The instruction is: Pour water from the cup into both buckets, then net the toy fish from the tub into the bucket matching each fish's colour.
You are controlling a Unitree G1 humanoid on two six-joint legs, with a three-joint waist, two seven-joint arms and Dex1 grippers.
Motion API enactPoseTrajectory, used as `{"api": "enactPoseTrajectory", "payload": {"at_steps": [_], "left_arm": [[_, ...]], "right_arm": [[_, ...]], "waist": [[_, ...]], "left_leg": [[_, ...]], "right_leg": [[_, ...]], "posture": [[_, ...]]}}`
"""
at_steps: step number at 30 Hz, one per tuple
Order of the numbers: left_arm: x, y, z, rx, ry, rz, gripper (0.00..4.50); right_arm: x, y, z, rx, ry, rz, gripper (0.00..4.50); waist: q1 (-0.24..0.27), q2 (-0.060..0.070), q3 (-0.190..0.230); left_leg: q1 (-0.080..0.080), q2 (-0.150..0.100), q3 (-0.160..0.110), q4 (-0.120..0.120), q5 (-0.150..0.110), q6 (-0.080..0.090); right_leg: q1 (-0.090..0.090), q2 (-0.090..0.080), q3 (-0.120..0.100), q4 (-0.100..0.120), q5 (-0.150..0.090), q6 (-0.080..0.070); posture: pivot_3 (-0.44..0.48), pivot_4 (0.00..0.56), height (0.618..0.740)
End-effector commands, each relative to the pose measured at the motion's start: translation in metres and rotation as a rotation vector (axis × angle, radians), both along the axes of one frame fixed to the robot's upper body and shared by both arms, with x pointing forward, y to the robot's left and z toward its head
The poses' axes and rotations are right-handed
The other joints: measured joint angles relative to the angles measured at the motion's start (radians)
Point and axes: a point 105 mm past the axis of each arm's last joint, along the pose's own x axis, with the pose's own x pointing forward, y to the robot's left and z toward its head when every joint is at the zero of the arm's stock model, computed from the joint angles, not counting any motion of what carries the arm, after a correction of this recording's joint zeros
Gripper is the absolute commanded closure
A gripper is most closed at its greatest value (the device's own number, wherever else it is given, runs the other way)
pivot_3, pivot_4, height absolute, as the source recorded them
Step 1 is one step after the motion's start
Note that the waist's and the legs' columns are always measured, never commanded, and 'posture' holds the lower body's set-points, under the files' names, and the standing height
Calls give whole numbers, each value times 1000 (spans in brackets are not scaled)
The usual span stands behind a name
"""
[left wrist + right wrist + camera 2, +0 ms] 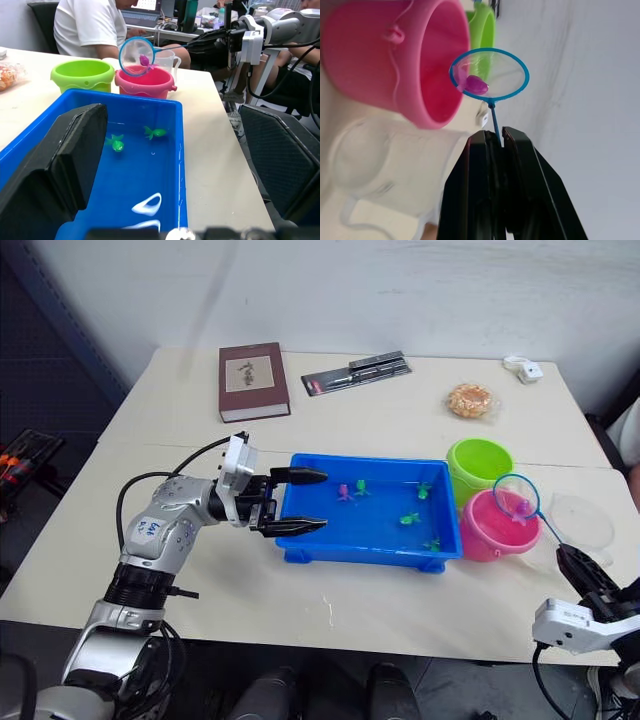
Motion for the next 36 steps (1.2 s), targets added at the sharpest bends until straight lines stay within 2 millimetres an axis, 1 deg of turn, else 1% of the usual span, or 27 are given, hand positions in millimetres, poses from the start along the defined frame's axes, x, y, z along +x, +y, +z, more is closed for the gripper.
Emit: {"api": "enactPoseTrajectory", "payload": {"at_steps": [1,4,6,8,9,11,12,14,15,18,21,22,24,26,29,30,32,34,35,36], "left_arm": [[-4,0,10,-24,-37,-4,12],[-3,-1,10,-26,-35,-3,12],[-3,-1,10,-28,-37,-1,12],[-3,-1,10,-31,-39,2,12],[-3,0,10,-33,-38,4,12],[-3,-1,10,-33,-37,3,12],[-3,-1,10,-33,-38,1,12],[-3,-1,10,-35,-41,3,12],[-2,-1,11,-39,-41,6,12],[-4,-4,10,-39,-37,-2,12],[-4,-4,10,-40,-38,-4,12],[-4,-4,11,-41,-36,-2,12],[-4,-5,11,-41,-35,-4,12],[-3,-5,11,-39,-38,-3,12],[-3,-5,11,-43,-37,-1,12],[-3,-5,11,-42,-39,-3,12],[-3,-5,11,-46,-38,0,12],[-3,-6,11,-45,-39,0,12],[-3,-5,11,-44,-39,0,12],[-3,-4,11,-42,-41,6,12]], "right_arm": [[-1,-5,11,-41,-49,-6,4500],[0,-9,9,-16,-43,-19,4500],[-2,-4,8,-11,-51,7,4500],[-3,-15,13,-15,-67,-44,4500],[-3,-15,11,-13,-52,-40,4500],[-6,-2,-1,-3,2,20,4500],[-8,-1,-3,4,2,18,4500],[-8,-15,5,3,-50,-55,4500],[-8,-16,6,3,-58,-63,4500],[-8,8,-6,14,-10,33,4500],[-6,-9,7,8,-94,-64,4500],[-5,-10,9,1,-107,-72,4500],[-6,2,1,4,-70,-21,4500],[-6,-7,3,3,-90,-64,4500],[-6,2,-2,-15,-57,-14,4500],[-5,-4,3,-13,-82,-48,4500],[-3,-1,2,-9,-71,-25,4500],[-3,8,5,20,-83,14,4500],[-2,8,9,45,-96,13,4500],[-1,10,18,102,-122,19,4500]], "waist": [[0,0,0],[0,0,0],[1,0,0],[0,0,0],[0,0,0],[0,0,0],[0,0,0],[0,0,0],[-1,0,0],[-1,0,0],[-2,0,0],[-2,0,0],[-2,0,0],[-2,0,0],[-1,0,0],[0,0,0],[-1,0,0],[-1,0,0],[-1,0,0],[-2,0,0]], "left_leg": [[0,0,0,0,0,0],[0,0,0,0,0,0],[0,0,0,0,0,0],[0,0,0,0,0,0],[0,0,0,0,0,0],[0,0,0,0,0,0],[0,0,0,0,0,0],[0,1,0,0,0,0],[0,1,0,0,0,0],[0,0,1,0,0,0],[0,1,0,0,0,0],[0,1,1,0,0,0],[0,0,1,0,0,0],[0,1,1,0,0,0],[0,1,1,0,0,0],[0,0,1,0,0,0],[0,0,1,0,0,0],[0,1,1,0,0,0],[0,1,1,0,0,0],[0,1,1,0,0,0]], "right_leg": [[0,0,0,0,0,0],[0,0,1,0,0,0],[0,0,3,0,0,0],[0,0,4,0,0,0],[0,0,5,0,0,0],[0,0,5,-1,0,0],[0,0,5,-1,0,0],[0,1,6,-2,0,0],[0,1,6,-2,0,0],[0,1,6,-1,0,0],[0,1,6,-1,0,0],[0,1,6,-1,0,0],[0,1,6,-1,0,0],[0,1,6,-1,0,0],[0,1,6,-1,0,0],[0,1,6,-1,0,0],[0,1,6,-1,0,0],[0,1,6,-1,0,0],[0,1,6,-1,0,0],[0,1,6,-1,0,0]], "posture": [[0,150,738],[0,150,738],[0,150,738],[0,150,738],[0,150,738],[0,150,738],[0,150,738],[0,150,738],[0,150,738],[0,150,738],[0,150,738],[0,150,738],[0,150,738],[0,150,738],[0,150,738],[0,150,738],[0,150,738],[0,150,738],[0,150,738],[0,150,738]]}}
